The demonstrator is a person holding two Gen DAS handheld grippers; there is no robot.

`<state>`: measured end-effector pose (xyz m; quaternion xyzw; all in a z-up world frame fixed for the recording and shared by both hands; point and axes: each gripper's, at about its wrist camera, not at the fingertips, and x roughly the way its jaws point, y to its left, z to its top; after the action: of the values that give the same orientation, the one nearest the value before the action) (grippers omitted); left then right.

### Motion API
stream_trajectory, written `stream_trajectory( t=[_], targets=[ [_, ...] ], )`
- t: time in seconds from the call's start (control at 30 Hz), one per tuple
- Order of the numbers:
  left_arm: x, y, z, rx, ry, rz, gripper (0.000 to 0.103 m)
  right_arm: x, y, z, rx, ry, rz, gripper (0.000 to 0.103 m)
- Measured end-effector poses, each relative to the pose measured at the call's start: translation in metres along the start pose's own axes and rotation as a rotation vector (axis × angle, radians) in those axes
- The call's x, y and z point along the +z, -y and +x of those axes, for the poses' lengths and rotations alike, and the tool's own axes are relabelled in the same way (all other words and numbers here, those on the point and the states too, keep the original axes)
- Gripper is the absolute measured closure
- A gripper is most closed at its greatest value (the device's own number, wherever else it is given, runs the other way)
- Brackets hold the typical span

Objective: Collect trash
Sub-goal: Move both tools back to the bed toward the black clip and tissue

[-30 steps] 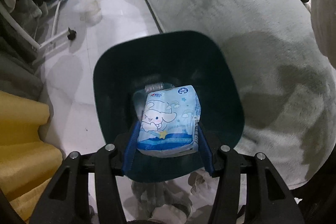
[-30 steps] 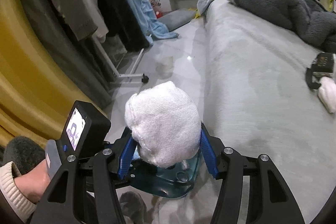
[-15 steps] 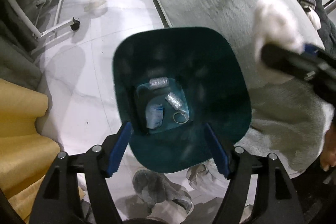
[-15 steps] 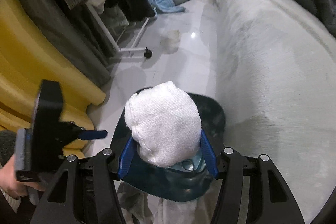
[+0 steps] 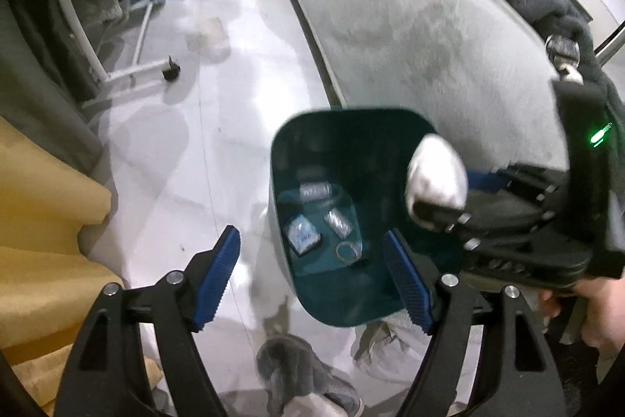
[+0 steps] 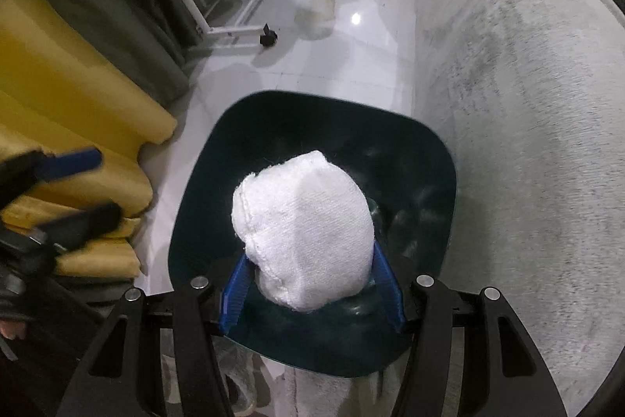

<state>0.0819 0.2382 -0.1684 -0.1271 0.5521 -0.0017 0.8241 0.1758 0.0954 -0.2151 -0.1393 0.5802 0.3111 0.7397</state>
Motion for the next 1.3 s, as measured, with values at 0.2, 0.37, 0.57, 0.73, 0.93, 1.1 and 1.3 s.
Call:
stream_trajectory(
  t=[0.2,0.37,0.57,0.73,0.93,1.1,1.3],
  targets=[
    [0.006,-0.001,-0.025,0.019,0.114,0.009,0.025,-0.001,-0.004,0.006,-0.014,-0.025,-0.006,0.032],
    [0.013,0.007,-0.053,0.012,0.232,0.038,0.025,0.0,-0.004,-0.001,-0.013,-0.001,-0.003,0.023],
    [0.02,0.019,-0.079,-0.017,0.357,0.038,0.025,0.0,-0.008,-0.025,0.024,0.066,-0.028,0.021],
    [0.031,0.037,-0.095,-0.04,0.441,0.046,0.025,-0.002,-0.008,-0.052,0.041,0.156,-0.043,0.019],
    [0.042,0.068,-0.109,-0.056,0.51,0.095,0.025,-0.003,0.005,-0.089,0.015,0.295,-0.036,0.017],
    [0.051,0.092,-0.113,-0.085,0.547,0.144,0.024,-0.004,0.027,-0.118,-0.041,0.399,-0.019,0.011],
    [0.063,0.109,-0.11,-0.111,0.567,0.169,0.018,-0.009,0.059,-0.144,-0.082,0.461,-0.001,0.01]
  ],
)
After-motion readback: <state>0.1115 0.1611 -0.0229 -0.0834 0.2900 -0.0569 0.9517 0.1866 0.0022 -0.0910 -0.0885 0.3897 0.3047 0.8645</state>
